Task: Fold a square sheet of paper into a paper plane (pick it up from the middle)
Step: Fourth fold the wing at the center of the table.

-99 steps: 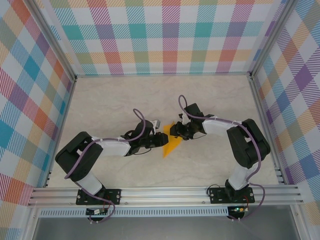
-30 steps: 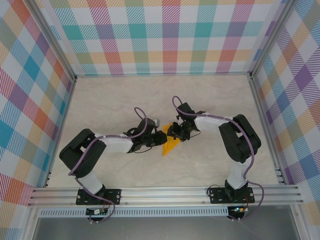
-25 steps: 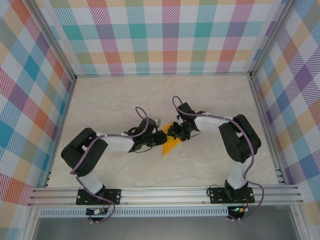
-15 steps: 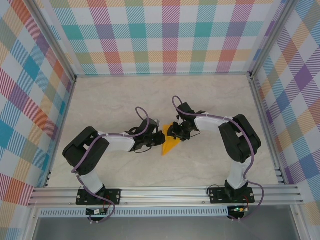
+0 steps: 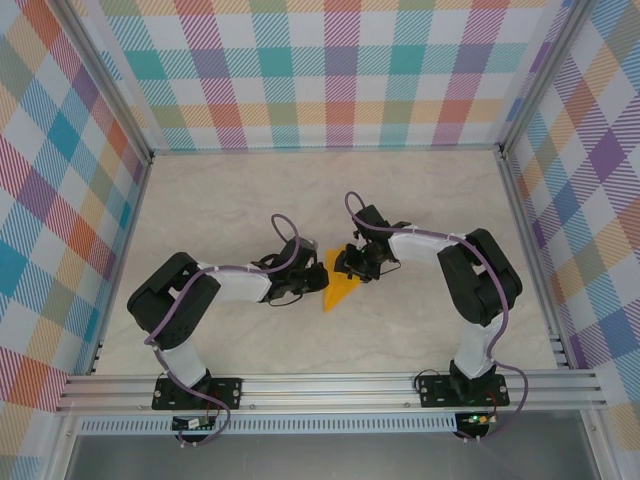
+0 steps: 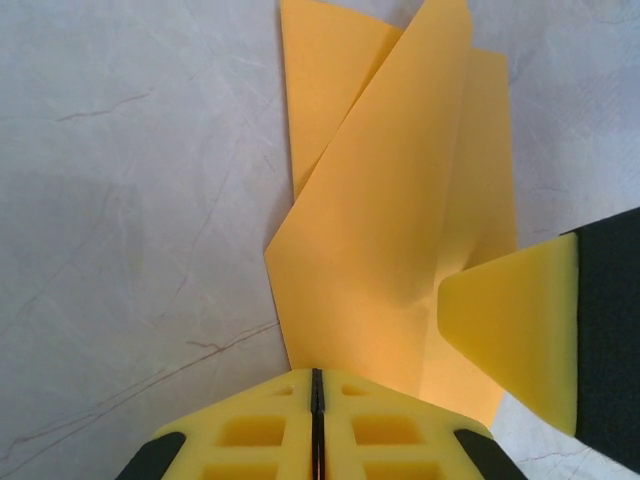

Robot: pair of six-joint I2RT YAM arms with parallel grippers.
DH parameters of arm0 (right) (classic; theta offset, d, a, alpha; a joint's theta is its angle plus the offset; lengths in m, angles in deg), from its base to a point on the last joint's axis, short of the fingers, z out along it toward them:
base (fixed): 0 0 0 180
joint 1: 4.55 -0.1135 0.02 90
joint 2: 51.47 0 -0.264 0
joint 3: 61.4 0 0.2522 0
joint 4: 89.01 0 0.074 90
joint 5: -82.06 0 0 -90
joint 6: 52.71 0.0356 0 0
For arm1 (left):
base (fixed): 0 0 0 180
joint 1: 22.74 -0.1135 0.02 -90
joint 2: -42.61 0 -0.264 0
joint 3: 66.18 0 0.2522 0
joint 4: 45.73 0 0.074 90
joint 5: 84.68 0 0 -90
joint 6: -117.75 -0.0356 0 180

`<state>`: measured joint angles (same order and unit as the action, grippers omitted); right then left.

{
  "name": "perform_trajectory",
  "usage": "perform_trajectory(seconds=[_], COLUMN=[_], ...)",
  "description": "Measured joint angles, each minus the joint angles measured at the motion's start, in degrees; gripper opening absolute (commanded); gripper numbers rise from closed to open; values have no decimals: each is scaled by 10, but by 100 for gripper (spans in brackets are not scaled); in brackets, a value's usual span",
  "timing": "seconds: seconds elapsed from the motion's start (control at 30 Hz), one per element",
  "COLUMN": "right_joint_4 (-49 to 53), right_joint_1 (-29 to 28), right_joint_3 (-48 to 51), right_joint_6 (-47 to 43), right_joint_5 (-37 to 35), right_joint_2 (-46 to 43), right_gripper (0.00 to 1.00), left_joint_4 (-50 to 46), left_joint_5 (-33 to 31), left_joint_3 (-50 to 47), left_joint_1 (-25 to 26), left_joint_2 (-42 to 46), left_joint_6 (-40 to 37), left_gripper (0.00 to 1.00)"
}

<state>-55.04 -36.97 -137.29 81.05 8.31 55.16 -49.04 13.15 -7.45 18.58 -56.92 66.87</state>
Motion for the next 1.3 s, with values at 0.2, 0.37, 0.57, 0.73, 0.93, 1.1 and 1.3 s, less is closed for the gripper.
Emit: perform_trajectory(seconds=[0.2,0.37,0.57,0.73,0.93,1.1,1.3], right_joint_4=[-4,-15,-30,-71,-95,-92,-82], right_joint_1=[0,0,1,1,1,1,1], right_joint_3=[5,26,64,81,91,89,88], right_joint_6=[-6,-21,-28,-33,-32,-26,-24], right_joint_5=[0,-9,-3,38,75,61,37], right_joint_2=[-3,-23,-76,-94,-87,-65,-49], right_gripper=[37,33,29,22,19,21,26], left_joint_4=[-5,-15,-19,-19,-17,-14,-14], left_joint_5=[2,2,2,2,10,17,17], left_joint_3=[11,21,21,21,21,21,21], left_joint_1=[0,0,0,0,0,0,0], left_joint_2=[-5,-10,-12,-13,-13,-12,-13], left_joint_6=[-11,-15,-15,-15,-16,-24,-30], left_gripper=[8,7,7,7,7,7,7])
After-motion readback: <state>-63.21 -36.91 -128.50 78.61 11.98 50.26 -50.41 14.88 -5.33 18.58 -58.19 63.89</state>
